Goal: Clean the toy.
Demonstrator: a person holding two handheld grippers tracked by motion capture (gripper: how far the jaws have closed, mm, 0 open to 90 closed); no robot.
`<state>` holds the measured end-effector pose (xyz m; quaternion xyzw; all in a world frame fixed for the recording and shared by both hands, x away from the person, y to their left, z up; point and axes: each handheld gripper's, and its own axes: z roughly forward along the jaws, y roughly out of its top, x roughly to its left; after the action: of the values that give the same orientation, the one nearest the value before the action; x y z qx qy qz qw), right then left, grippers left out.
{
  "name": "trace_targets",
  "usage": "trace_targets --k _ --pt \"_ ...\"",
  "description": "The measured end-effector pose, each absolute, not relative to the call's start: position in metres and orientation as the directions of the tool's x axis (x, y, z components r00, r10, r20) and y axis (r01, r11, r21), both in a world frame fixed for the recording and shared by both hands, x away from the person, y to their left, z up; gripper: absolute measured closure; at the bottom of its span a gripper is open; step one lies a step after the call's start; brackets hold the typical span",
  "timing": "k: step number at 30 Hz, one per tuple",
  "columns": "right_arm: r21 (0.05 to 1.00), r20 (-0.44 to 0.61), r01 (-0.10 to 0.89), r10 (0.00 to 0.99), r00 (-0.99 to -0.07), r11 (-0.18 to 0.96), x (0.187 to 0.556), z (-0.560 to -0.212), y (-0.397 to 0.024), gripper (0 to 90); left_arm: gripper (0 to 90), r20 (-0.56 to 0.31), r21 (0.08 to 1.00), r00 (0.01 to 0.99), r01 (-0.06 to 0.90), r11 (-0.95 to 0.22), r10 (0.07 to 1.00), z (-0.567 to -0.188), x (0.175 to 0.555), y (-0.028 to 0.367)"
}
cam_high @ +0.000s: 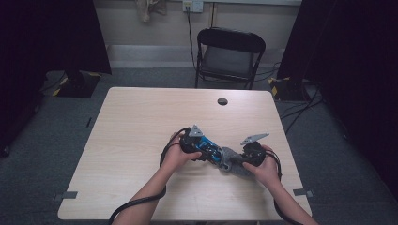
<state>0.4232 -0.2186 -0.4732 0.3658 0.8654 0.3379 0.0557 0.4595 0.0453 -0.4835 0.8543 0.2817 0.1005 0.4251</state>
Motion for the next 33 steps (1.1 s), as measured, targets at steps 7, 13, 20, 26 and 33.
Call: trace_targets --k 7,13,20,26,33 --pt "0.631 0.148 0.612 0.7 -0.698 0.477 0.434 -0.474 -0.221 72.0 16.0 -0.066 0.782 0.821 0.395 -0.481 0.567 -0.483 0.459 0.045" --pt "0.628 0.138 0.624 0.722 -0.678 0.466 0.442 -0.473 -0.22 72.0 16.0 -0.068 0.783 0.822 0.396 -0.48 0.566 -0.484 0.459 0.045" --pt "0.631 0.123 0.631 0.744 -0.657 0.452 0.45 -0.472 -0.22 72.0 16.0 -0.07 0.786 0.821 0.395 -0.476 0.566 -0.484 0.459 0.046" --pt "0.637 0.132 0.655 0.779 -0.613 0.407 0.455 -0.47 -0.225 72.1 16.0 -0.07 0.785 0.822 0.396 -0.477 0.565 -0.484 0.459 0.046" --pt "0.643 0.11 0.641 0.778 -0.619 0.42 0.45 -0.462 -0.233 72.1 16.0 -0.071 0.785 0.821 0.396 -0.477 0.566 -0.484 0.459 0.045"
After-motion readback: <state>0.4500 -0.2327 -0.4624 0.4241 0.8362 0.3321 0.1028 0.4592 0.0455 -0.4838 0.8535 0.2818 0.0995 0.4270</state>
